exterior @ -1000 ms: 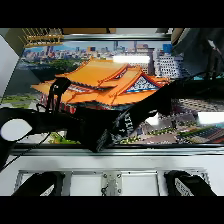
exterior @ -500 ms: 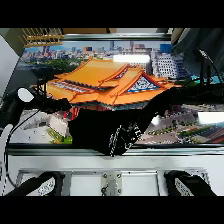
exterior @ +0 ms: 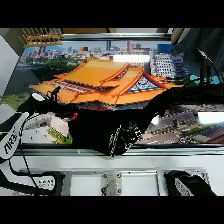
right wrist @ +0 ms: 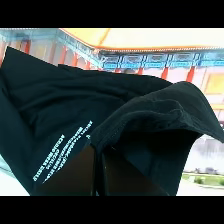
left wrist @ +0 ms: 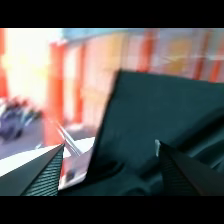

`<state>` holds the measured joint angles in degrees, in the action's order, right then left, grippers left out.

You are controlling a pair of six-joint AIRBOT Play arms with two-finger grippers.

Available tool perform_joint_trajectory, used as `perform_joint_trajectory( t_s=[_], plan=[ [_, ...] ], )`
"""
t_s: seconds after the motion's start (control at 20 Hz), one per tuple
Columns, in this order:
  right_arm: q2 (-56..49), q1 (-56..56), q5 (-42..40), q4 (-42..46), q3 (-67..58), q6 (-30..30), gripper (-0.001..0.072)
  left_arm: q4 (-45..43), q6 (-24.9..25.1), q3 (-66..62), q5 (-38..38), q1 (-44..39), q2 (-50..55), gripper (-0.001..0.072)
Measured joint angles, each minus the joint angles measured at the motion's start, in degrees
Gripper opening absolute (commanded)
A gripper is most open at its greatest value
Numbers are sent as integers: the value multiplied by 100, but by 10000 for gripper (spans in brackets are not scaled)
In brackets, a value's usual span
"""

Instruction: Fold the clothes and pants, and hang the long-sleeved shirts on hangers.

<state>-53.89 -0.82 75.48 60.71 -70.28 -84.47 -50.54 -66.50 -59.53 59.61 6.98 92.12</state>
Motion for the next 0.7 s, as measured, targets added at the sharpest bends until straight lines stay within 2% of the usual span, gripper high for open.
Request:
perform_joint_trajectory(
  t_s=[0.15, 0.4, 0.6, 0.65, 0.7],
  plan=[
    [0, 0, 0, -46, 0, 0, 13, -96, -9, -249, -22, -278, 111, 620],
    [2, 0, -2, -203, 0, 0, 13, -793, -623, -435, -184, -577, 157, 620],
    [0, 0, -17, -262, 0, 0, 13, -868, -765, -463, -258, -859, 177, 604],
    [2, 0, -17, -267, 0, 0, 12, -881, -774, -466, -273, -949, 179, 377],
    [2, 0, -17, -282, 0, 0, 13, -931, -809, -463, -273, -1040, 188, 97]
  ],
)
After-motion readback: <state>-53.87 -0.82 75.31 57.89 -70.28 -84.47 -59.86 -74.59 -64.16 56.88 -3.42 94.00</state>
